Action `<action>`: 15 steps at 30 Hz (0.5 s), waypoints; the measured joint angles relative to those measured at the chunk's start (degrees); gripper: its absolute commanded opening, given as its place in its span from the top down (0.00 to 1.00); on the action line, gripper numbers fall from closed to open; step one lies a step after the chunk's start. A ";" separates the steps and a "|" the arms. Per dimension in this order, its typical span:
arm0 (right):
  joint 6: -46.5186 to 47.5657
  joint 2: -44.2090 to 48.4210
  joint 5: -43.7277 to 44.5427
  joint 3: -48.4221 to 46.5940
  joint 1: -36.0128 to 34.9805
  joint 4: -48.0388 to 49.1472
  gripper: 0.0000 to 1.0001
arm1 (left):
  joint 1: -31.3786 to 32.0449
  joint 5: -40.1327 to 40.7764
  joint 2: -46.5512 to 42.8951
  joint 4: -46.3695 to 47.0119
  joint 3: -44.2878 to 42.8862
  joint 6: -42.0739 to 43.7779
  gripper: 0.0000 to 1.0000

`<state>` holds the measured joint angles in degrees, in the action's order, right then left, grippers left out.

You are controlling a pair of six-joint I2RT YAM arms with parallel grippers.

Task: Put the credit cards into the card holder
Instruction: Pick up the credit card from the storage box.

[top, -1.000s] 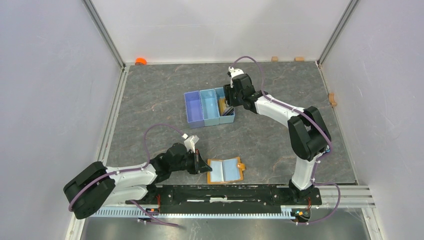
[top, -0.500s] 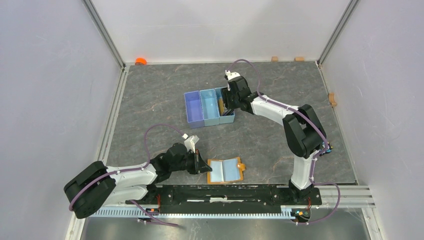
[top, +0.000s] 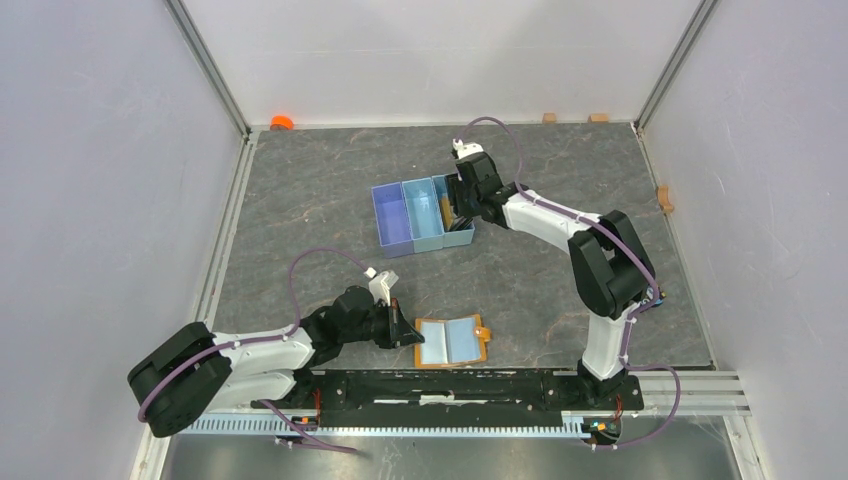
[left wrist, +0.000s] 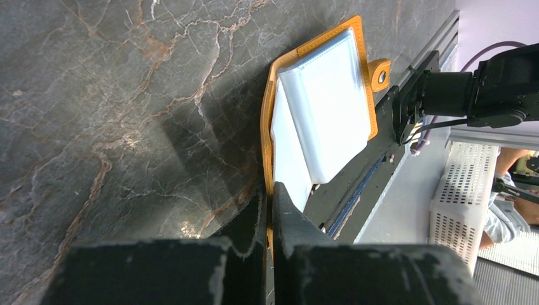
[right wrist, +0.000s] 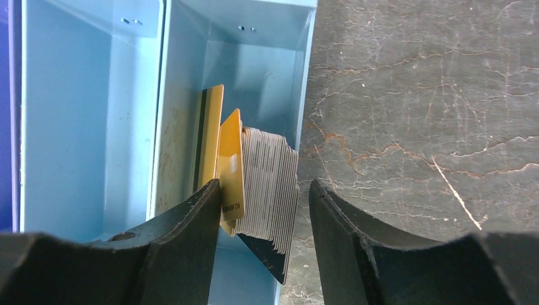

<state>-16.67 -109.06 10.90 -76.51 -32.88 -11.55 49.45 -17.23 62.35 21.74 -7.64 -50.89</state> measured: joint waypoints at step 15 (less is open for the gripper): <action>0.17 1.55 1.90 -0.13 0.04 -0.63 0.48 | 0.00 -1.05 0.00 0.42 0.04 0.02 0.98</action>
<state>-16.49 -107.50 12.80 -76.64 -32.84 -12.19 49.45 -18.28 62.35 22.15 -7.60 -50.87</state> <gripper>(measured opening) 0.555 0.046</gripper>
